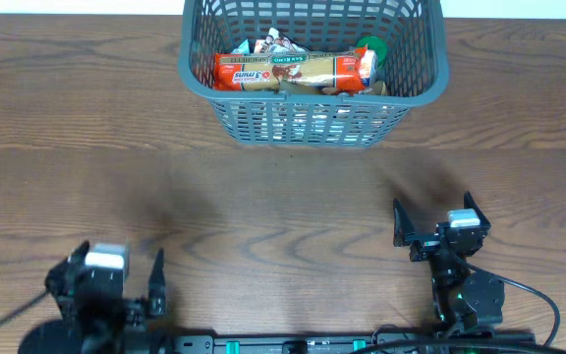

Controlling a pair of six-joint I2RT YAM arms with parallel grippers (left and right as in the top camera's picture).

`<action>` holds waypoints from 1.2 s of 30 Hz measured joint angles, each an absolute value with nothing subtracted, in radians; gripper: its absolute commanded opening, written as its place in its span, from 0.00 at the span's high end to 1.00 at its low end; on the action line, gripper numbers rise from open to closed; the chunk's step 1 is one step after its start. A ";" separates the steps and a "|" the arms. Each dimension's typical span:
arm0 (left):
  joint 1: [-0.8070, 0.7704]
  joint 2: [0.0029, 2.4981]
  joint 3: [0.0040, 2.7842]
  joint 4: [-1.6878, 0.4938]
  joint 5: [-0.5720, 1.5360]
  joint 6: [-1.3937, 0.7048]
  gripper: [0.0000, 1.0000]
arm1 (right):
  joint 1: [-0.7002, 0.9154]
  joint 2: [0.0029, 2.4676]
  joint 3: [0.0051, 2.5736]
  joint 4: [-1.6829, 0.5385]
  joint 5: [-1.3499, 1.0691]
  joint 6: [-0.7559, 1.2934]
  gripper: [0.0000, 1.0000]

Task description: Pack container

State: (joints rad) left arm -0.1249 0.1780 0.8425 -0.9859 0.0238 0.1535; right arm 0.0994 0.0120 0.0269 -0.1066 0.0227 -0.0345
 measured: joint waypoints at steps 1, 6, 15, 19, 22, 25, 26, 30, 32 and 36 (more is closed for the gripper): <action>-0.125 0.144 0.820 -0.977 0.027 0.154 0.01 | 0.099 0.012 0.027 -0.107 0.023 -0.035 0.01; -0.112 0.025 0.621 -0.785 0.036 0.154 0.02 | 0.099 0.012 0.027 -0.107 0.023 -0.035 0.01; -0.082 0.010 0.266 -0.131 0.022 0.153 0.02 | 0.099 0.012 0.026 -0.106 0.023 -0.035 0.01; -0.078 0.009 0.146 0.030 -0.007 0.154 0.02 | 0.099 0.012 0.026 -0.106 0.023 -0.035 0.01; -0.072 0.009 0.083 0.068 -0.015 0.154 0.02 | 0.099 0.012 0.026 -0.106 0.023 -0.035 0.01; -0.068 0.009 0.049 0.076 -0.024 0.154 0.02 | 0.099 0.012 0.026 -0.106 0.023 -0.035 0.01; -0.067 0.009 0.042 0.081 -0.027 0.154 0.02 | 0.099 0.012 0.026 -0.106 0.023 -0.035 0.01; -0.067 0.009 0.019 0.054 -0.030 0.146 0.02 | 0.099 0.012 0.026 -0.106 0.023 -0.035 0.01; -0.067 0.009 0.011 0.009 -0.030 0.133 0.02 | 0.099 0.012 0.026 -0.106 0.023 -0.035 0.01; -0.067 0.010 0.019 -0.024 -0.015 0.104 0.02 | 0.099 0.012 0.026 -0.105 0.023 -0.035 0.01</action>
